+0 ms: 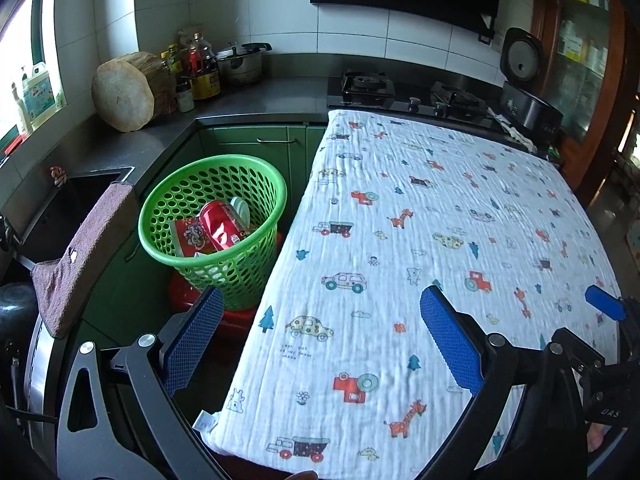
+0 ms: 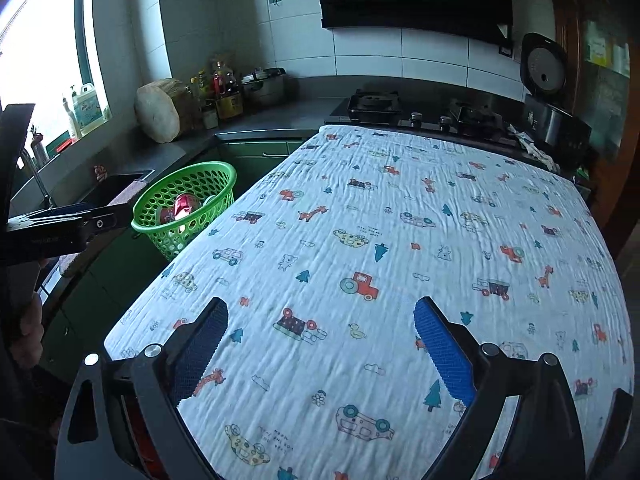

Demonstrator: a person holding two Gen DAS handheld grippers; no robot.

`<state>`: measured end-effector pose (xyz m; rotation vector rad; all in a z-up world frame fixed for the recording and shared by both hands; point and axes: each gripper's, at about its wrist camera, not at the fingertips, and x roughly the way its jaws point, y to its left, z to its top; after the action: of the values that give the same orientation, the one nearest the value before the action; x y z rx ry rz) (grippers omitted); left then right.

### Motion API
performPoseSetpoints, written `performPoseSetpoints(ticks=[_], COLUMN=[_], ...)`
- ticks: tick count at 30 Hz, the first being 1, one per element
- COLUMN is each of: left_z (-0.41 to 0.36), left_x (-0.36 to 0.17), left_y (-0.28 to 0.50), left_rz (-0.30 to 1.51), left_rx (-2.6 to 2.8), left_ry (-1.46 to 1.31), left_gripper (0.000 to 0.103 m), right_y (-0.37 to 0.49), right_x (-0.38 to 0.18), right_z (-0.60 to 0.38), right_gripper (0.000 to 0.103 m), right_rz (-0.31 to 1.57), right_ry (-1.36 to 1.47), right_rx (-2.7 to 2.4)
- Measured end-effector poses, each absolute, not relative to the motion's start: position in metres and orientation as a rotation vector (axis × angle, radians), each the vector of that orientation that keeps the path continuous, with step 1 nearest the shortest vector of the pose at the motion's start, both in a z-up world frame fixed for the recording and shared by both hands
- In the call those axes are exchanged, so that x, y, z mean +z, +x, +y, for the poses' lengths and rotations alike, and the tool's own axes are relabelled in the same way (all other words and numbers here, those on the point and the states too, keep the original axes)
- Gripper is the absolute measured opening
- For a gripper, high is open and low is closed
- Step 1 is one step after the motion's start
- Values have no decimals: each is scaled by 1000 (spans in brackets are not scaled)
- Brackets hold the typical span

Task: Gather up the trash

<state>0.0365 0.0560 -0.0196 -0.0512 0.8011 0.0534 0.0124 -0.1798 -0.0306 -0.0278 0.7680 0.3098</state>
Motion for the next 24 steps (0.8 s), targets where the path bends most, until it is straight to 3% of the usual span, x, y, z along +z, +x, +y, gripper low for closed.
performPoseSetpoints(ticks=[24], left_z=[48], left_x=[-14], left_y=[22], left_rz=[788], left_rx=[43], left_ry=[-28], left_gripper=[98], right_y=[-1], right_x=[-24], right_z=[-182], right_gripper=[92], right_rz=[756], right_ry=[-27], right_rx=[290])
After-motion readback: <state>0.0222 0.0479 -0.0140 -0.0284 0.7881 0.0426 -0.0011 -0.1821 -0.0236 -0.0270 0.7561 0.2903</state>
